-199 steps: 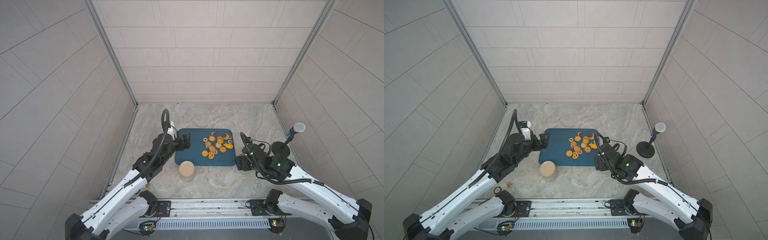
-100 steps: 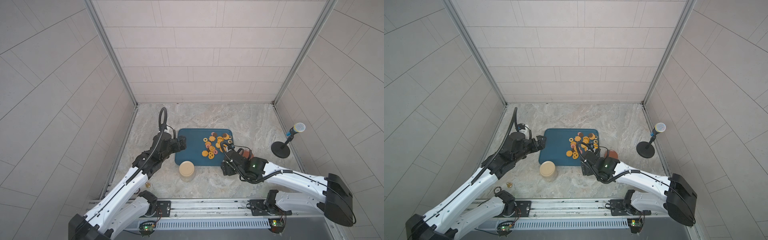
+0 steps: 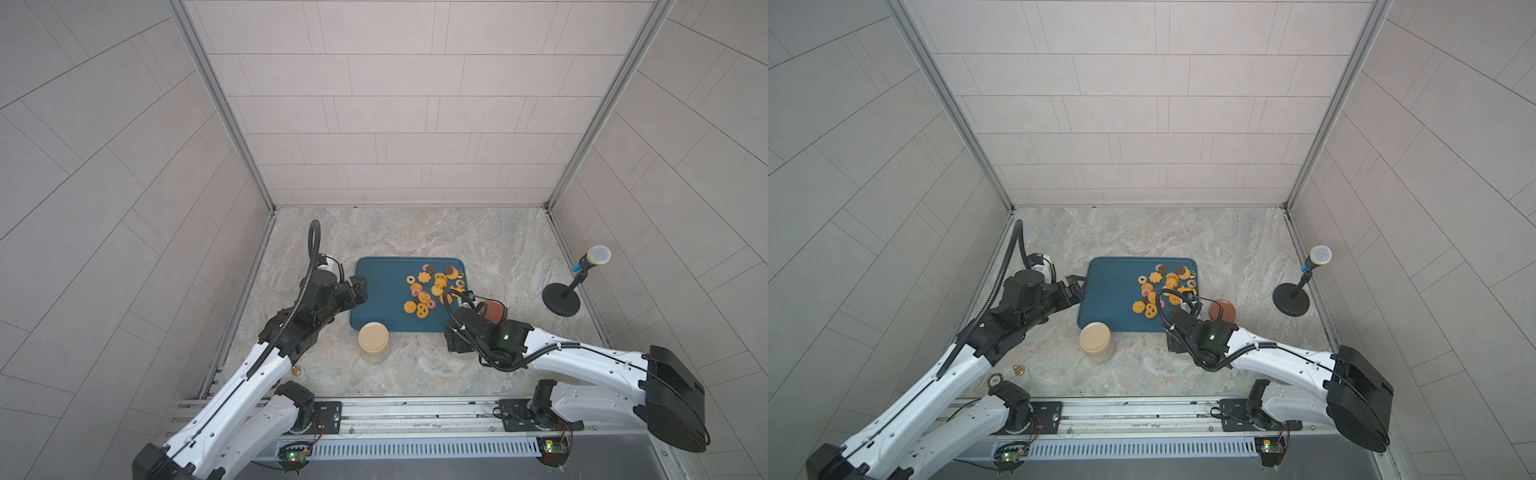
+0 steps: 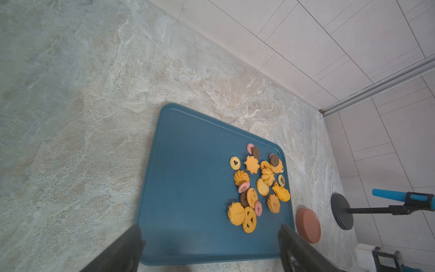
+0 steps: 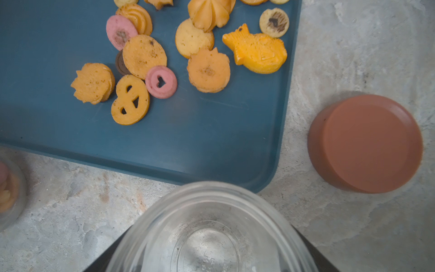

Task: Pour the cookies out of the jar
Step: Place the jar at the center of the board, then pick up the jar from the center of the board.

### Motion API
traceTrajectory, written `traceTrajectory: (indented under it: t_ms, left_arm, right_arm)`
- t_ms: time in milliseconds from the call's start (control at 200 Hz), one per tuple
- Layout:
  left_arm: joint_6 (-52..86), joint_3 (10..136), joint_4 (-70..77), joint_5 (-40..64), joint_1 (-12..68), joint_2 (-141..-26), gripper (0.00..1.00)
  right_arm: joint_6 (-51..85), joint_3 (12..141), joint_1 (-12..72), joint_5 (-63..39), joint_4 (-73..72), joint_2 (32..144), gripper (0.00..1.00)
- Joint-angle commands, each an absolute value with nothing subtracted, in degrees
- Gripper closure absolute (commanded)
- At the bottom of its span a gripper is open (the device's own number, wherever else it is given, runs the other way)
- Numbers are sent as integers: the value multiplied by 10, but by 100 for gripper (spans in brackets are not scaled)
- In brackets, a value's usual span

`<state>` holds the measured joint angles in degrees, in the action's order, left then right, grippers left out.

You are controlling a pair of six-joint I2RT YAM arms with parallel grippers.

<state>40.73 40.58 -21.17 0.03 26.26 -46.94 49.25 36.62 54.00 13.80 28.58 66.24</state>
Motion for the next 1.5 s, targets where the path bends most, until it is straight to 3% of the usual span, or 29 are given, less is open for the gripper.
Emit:
traceTrajectory:
  t_ms: [0,90,515,766,941,1116,1276,1496]
  left_arm:
    - [407,407,-224,3,258,-460,6]
    - [403,411,-225,3,258,-464,6]
    - [412,401,-210,18,257,-488,8]
    - [412,415,-260,8,247,-512,9]
    - [438,422,-289,33,220,-537,18]
    - [445,421,-355,2,172,-508,19]
    - [472,387,-374,87,131,-512,33]
    - [490,345,-384,78,129,-462,34]
  right_arm:
    - [507,379,547,155,305,645,23]
    - [511,377,553,155,314,631,0]
    - [502,414,563,168,399,585,0]
    - [429,532,574,180,513,559,3]
    - [368,617,636,155,520,622,3]
    - [339,679,683,128,468,695,0]
    - [318,721,689,67,406,774,0]
    - [288,785,706,41,380,890,0]
